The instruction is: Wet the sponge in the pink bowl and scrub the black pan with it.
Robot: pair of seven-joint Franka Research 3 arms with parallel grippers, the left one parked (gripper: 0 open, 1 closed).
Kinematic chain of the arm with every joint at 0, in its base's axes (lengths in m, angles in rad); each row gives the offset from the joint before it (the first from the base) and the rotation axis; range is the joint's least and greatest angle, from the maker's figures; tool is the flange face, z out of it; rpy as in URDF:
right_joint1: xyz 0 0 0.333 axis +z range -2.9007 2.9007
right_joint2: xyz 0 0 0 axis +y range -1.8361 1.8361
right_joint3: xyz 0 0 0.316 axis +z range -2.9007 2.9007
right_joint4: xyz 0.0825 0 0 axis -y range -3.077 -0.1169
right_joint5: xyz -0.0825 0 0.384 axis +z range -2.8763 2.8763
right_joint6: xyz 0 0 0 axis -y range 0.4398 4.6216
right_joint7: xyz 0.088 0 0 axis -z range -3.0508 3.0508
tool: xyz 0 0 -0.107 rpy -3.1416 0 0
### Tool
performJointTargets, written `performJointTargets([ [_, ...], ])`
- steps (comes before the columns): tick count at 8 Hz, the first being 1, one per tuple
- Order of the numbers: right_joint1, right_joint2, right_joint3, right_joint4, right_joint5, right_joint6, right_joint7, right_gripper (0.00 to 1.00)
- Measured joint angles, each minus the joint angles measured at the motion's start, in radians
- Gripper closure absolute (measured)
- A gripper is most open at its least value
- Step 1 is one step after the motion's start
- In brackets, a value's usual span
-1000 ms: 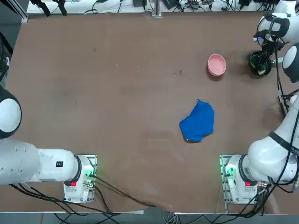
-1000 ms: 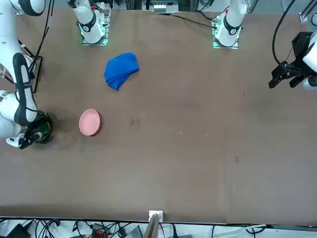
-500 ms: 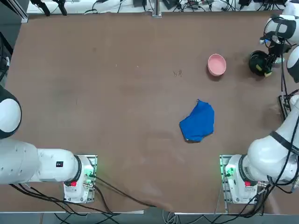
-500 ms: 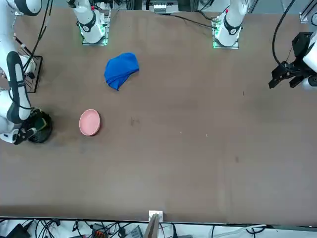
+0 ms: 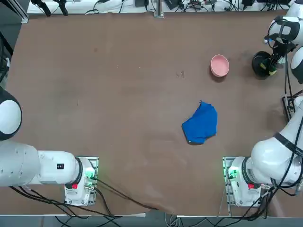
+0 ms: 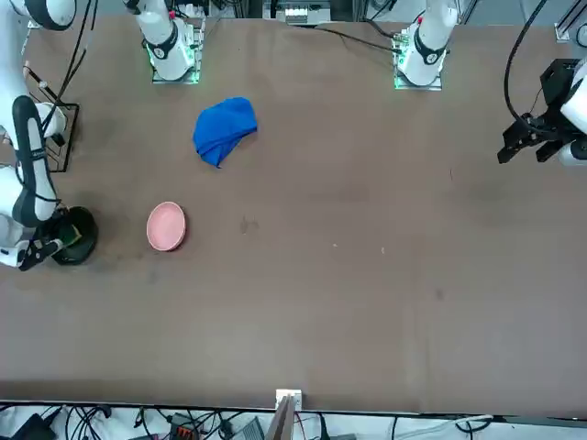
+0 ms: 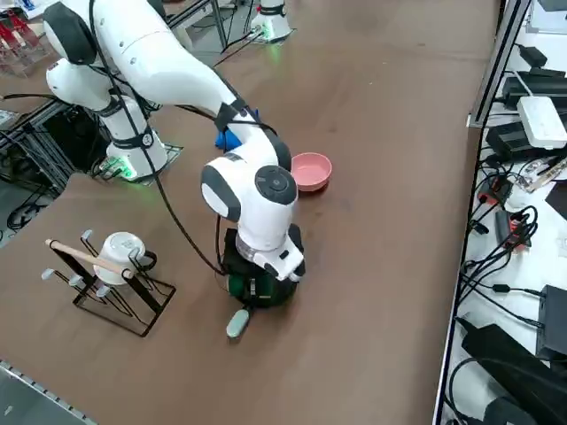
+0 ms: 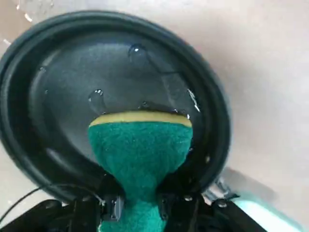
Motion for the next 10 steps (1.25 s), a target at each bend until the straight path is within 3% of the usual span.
performJointTargets([
  [6, 0.045, 0.002, 0.015, 0.001, 0.0, 0.062, 0.025, 0.62],
  [10, 0.081, -0.001, 0.013, 0.01, 0.0, -0.052, 0.04, 0.62],
])
